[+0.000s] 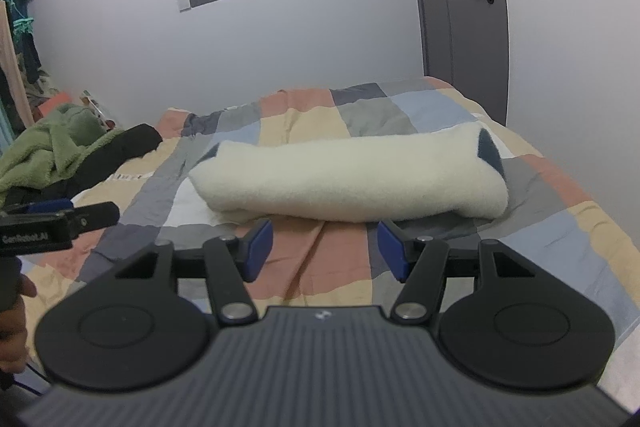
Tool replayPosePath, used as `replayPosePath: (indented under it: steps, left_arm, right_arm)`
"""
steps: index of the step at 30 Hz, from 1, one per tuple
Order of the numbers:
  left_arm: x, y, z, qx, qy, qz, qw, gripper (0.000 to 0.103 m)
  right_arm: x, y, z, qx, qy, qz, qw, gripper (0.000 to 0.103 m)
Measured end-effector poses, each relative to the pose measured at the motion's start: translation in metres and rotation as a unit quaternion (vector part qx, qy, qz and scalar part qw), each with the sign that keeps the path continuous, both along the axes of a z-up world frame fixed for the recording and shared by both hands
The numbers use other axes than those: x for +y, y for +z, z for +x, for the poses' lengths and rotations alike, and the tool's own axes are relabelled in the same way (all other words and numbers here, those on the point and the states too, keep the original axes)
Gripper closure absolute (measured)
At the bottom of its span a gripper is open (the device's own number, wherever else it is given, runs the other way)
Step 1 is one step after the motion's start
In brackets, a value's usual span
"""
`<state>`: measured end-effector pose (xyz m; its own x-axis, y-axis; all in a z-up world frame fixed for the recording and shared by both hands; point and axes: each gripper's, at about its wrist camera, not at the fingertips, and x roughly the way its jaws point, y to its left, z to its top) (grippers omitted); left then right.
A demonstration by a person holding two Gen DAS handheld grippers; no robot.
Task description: Fold large clothes
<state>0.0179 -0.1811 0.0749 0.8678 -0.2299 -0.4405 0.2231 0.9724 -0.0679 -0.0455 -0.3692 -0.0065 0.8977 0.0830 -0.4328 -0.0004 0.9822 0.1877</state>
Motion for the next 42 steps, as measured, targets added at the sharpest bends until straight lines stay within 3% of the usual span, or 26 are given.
replayPosePath:
  steps: [1, 7, 12, 42]
  left_arm:
    - [0.000, 0.000, 0.000, 0.000, 0.001, 0.000, 1.0000, 0.001]
    - [0.000, 0.000, 0.001, 0.001, 0.008, 0.003, 1.0000, 0.000]
    - [0.001, 0.001, 0.000, 0.000, 0.011, 0.003, 0.9999, 0.000]
    - [0.007, 0.010, -0.010, -0.012, 0.019, 0.002, 0.9997, 0.000]
  right_arm:
    - [-0.001, 0.000, 0.000, -0.001, -0.002, 0.000, 1.000, 0.031]
    - [-0.002, 0.004, -0.002, -0.013, -0.006, -0.002, 1.000, 0.030]
    - [0.000, 0.004, 0.000, -0.014, -0.006, -0.010, 1.000, 0.000]
    - [0.013, 0.000, 0.009, 0.006, -0.012, -0.015, 1.000, 0.000]
